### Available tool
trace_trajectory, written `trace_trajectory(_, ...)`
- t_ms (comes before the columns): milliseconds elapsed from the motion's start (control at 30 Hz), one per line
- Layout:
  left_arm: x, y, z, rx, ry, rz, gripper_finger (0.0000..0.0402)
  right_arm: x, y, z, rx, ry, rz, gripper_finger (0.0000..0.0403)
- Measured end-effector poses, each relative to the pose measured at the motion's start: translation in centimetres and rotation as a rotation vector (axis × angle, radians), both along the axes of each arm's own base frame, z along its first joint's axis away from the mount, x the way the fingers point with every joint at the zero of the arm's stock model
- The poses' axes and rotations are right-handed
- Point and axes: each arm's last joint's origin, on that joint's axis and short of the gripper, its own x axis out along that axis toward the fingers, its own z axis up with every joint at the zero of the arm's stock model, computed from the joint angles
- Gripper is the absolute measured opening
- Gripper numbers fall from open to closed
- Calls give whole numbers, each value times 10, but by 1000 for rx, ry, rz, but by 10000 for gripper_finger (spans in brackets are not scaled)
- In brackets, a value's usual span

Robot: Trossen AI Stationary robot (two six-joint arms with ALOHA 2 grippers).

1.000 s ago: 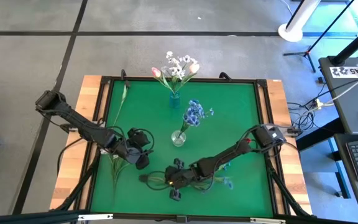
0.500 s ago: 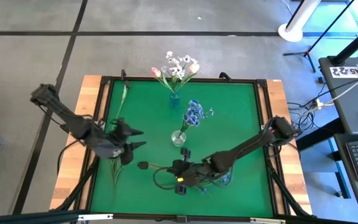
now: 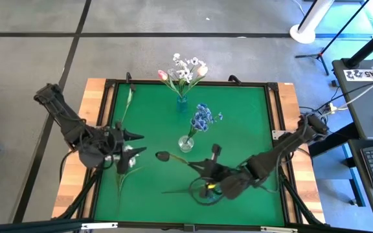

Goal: Sort flowers into vase by color
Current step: Put the bottom black tulip into the transparent vase

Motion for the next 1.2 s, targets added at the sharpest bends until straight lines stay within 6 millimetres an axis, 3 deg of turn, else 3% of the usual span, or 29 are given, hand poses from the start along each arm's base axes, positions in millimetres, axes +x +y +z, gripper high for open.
trace_trajectory(267, 34, -32, -9, 122, -31, -68, 210, -5, -9, 6, 46, -186, 157, 2)
trace_trajectory(467, 67, -60, -12, 162, -146, -254, 208, -5, -26, -11, 107, -372, 315, 3)
trace_trajectory(567, 81, -67, -10, 200, -244, -269, 201, -5, -35, -18, 142, -460, 369, 3)
trace_trajectory(767, 103, -52, -6, 207, -346, -197, 195, -6, -44, -31, 178, -497, 411, 4)
trace_trajectory(1000, 123, -24, -5, 74, -395, -286, 195, -7, -43, -33, 181, -497, 417, 4)
trace_trajectory(1200, 130, -15, -6, -5, -414, -402, 195, -7, -43, -33, 181, -494, 420, 4)
